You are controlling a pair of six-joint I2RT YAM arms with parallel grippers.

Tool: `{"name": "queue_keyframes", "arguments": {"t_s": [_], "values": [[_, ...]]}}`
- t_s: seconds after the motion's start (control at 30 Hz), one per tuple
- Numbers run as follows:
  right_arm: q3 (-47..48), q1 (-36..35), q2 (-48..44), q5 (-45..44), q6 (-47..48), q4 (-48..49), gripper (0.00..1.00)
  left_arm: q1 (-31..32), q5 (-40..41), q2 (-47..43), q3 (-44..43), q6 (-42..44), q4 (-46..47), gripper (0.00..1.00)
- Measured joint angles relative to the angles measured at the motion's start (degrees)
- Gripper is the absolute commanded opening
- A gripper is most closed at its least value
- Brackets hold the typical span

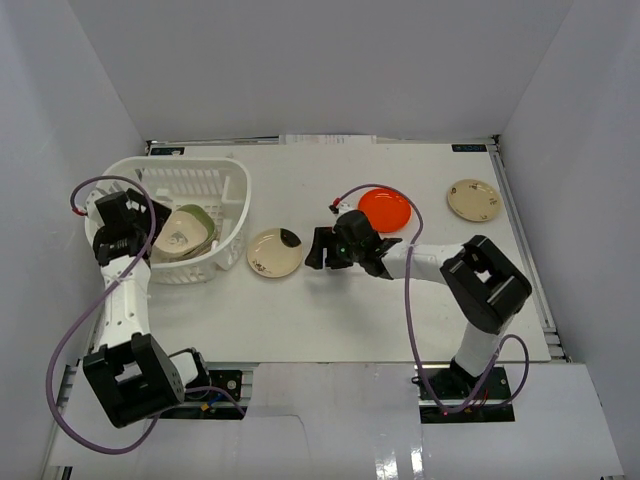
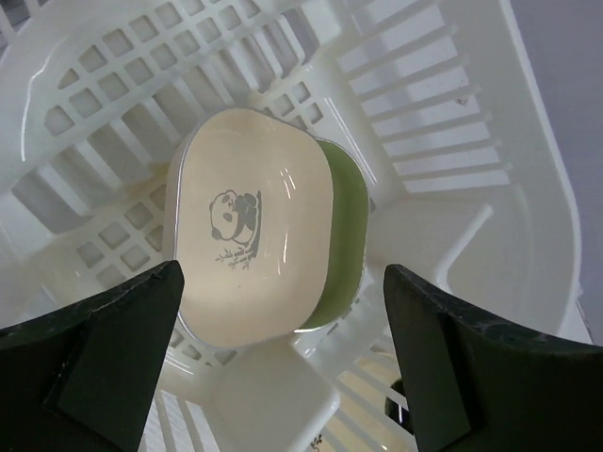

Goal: Place the plates into the plastic bin on the countertop

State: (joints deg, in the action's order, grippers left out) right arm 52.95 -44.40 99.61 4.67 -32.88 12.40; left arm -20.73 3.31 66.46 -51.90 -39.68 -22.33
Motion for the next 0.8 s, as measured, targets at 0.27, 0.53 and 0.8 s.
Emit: {"name": "queue_keyframes", "arguments": {"t_s": [0.27, 0.53, 0.8], "values": [[5.16, -0.22, 12.2, 0.09, -12.76, 10.51, 0.44, 0.04, -14.53, -8.7, 2.93, -0.07, 4.02, 0.98], [5.73, -0.2, 17.64, -1.31, -23.45, 19.19, 0.08, 4.96, -32.92, -14.51, 2.86, 2.47, 5.95, 0.98], [-10.14, 1.07, 2.03, -7.08, -21.46, 19.82, 0.08, 20.35, -44.22, -10.88, -0.02, 6.03, 3.5, 0.98]]}}
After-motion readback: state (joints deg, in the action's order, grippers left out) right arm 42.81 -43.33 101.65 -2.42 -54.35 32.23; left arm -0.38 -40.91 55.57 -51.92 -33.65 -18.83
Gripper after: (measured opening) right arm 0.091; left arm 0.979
